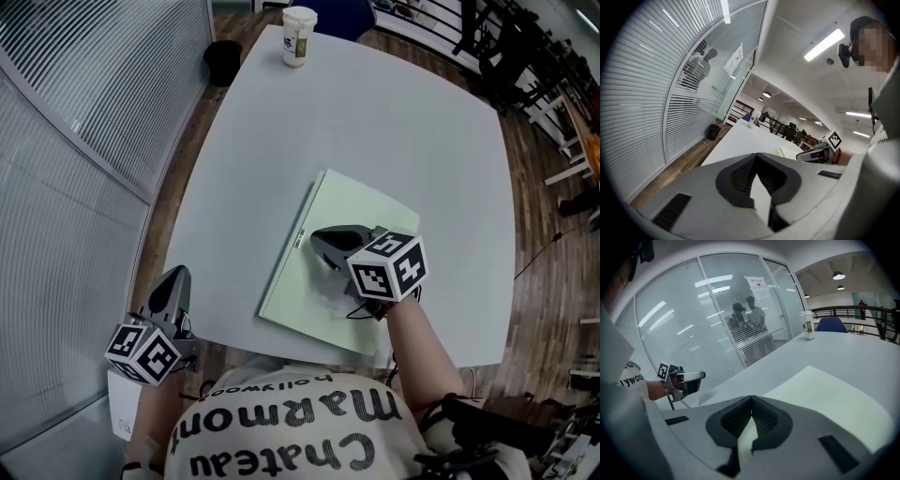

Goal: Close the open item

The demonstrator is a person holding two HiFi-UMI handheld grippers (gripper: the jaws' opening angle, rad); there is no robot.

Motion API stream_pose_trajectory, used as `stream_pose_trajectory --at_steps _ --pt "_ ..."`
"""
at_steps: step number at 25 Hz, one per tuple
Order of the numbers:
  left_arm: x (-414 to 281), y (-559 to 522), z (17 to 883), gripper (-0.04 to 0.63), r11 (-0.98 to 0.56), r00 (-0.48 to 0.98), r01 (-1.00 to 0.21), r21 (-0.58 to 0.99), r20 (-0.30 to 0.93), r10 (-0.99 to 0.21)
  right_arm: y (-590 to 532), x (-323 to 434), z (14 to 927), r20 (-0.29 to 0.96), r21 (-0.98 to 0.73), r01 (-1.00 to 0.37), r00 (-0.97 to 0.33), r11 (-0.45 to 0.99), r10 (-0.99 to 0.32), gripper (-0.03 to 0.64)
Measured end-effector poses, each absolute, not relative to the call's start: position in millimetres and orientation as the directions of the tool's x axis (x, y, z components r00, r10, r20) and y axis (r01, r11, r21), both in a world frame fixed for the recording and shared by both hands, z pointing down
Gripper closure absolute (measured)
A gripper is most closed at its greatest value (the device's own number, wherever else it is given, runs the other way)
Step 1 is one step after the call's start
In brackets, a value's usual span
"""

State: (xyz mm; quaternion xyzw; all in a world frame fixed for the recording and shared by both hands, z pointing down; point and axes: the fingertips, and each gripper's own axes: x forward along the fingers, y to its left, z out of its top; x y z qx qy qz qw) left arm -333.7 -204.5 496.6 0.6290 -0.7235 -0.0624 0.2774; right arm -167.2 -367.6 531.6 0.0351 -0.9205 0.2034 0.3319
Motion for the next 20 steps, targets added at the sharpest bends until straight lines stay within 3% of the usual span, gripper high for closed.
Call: stream_pose_trajectory --at_steps 14,20 --pt "-332 -203 499 0.604 0.207 -0.056 -0.876 0.435 0.335 -0.940 -374 -180 550 0.730 -0.240 -0.185 -0.682 0.953 0.052 0.615" --pt "-335 -198 501 0.606 0.220 -0.065 -0.871 0.439 0.340 -0.938 -369 -183 562 0.814 -0.101 -0.095 -0.581 0.990 0.027 0.615"
